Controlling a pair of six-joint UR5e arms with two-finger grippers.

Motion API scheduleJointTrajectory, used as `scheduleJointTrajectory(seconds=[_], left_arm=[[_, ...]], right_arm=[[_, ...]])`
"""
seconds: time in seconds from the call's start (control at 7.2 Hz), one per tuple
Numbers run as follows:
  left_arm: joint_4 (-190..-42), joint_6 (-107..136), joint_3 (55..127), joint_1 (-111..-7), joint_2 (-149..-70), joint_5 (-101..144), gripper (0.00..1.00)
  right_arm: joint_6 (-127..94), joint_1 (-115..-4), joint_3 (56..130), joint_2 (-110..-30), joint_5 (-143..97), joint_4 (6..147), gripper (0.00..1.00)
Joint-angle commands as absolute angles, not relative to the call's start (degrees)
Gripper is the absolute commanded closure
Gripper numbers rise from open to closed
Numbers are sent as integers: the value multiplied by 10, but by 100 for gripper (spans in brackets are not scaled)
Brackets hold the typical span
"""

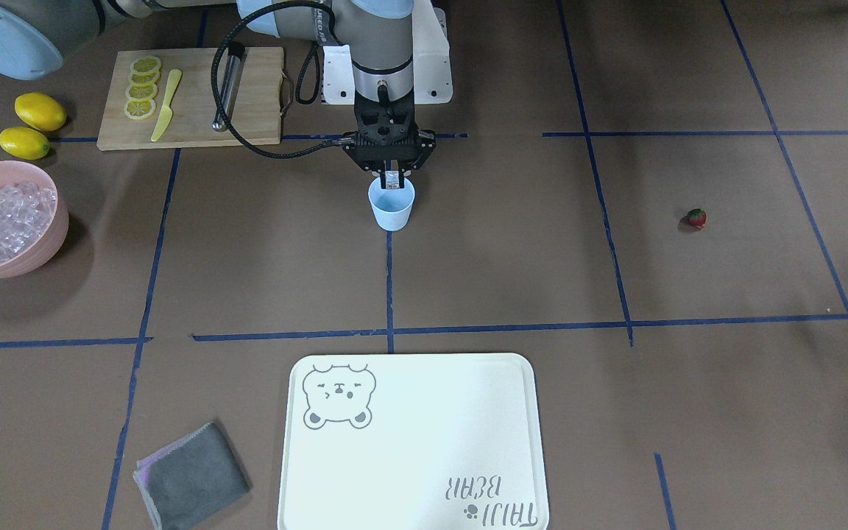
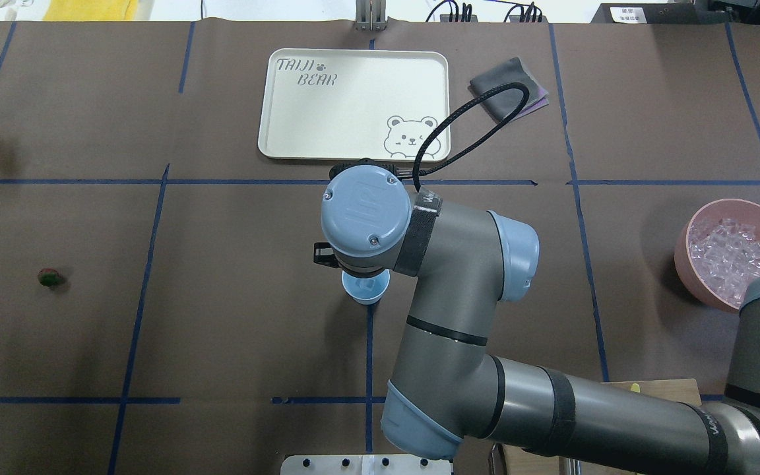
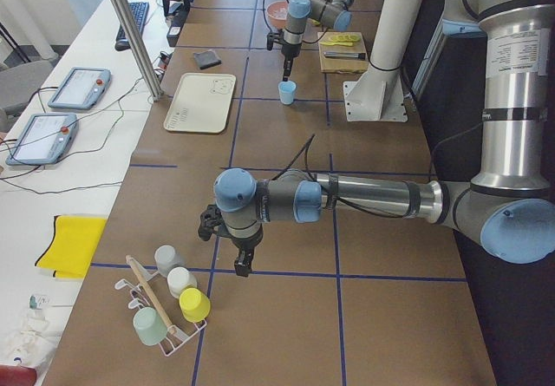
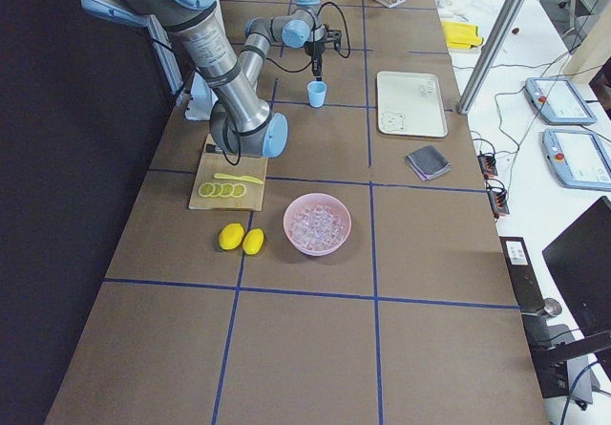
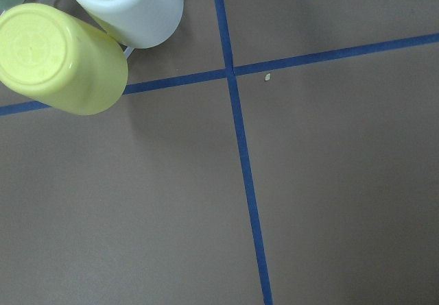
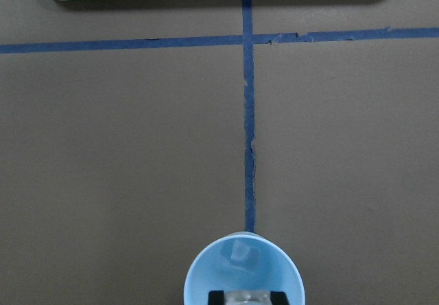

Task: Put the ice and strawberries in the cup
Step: 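Open the right gripper to drop the ice cube into the cup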

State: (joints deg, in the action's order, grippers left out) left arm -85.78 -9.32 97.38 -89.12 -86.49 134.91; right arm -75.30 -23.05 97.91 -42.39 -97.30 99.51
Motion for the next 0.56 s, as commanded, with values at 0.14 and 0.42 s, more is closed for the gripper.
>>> scheduleJointTrajectory(seconds=[0.14,0.42], left_arm=[[-858,-93,973,-891,-865,1349,0],[-858,-93,973,-891,-865,1349,0]], right_arm=[[-738,-225,976,-427,-969,995,0],[-739,-225,977,-428,-970,995,0]])
